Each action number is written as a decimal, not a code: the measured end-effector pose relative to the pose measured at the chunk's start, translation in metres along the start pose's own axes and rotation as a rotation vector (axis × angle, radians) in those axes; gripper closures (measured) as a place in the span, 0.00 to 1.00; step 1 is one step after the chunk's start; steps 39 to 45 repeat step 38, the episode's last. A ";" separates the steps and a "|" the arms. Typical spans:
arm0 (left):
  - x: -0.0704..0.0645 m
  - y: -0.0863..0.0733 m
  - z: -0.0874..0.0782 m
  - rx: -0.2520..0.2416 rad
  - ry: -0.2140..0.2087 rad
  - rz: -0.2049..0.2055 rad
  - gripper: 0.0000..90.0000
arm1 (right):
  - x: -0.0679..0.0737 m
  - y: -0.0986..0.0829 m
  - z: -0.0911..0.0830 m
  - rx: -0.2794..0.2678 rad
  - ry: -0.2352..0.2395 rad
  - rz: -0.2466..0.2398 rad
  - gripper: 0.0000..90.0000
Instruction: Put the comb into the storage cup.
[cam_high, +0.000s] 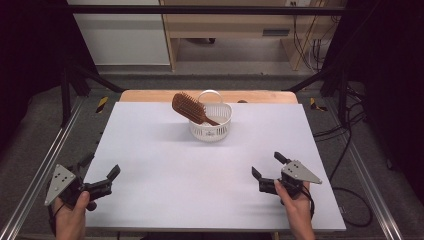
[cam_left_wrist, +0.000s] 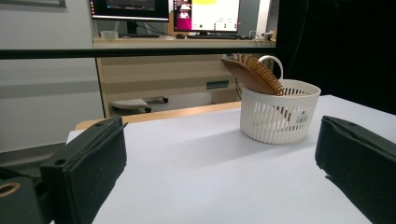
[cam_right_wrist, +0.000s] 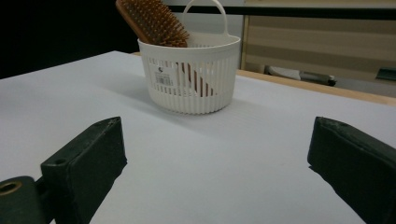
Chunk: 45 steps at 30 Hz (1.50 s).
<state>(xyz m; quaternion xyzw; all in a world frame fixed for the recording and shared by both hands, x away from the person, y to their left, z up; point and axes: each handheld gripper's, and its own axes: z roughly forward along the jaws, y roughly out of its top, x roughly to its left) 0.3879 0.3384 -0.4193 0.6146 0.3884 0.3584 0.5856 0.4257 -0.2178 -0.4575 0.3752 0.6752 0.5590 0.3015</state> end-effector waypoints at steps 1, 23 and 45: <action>-0.001 -0.002 0.000 -0.001 -0.002 -0.004 0.02 | -0.002 0.000 -0.003 0.000 -0.005 -0.008 0.05; -0.028 -0.032 0.007 0.051 -0.089 0.023 0.02 | -0.028 -0.020 -0.040 -0.042 -0.057 -0.016 0.04; -0.045 -0.038 0.004 0.034 -0.058 0.058 0.02 | -0.026 -0.027 -0.041 -0.078 -0.030 -0.011 0.04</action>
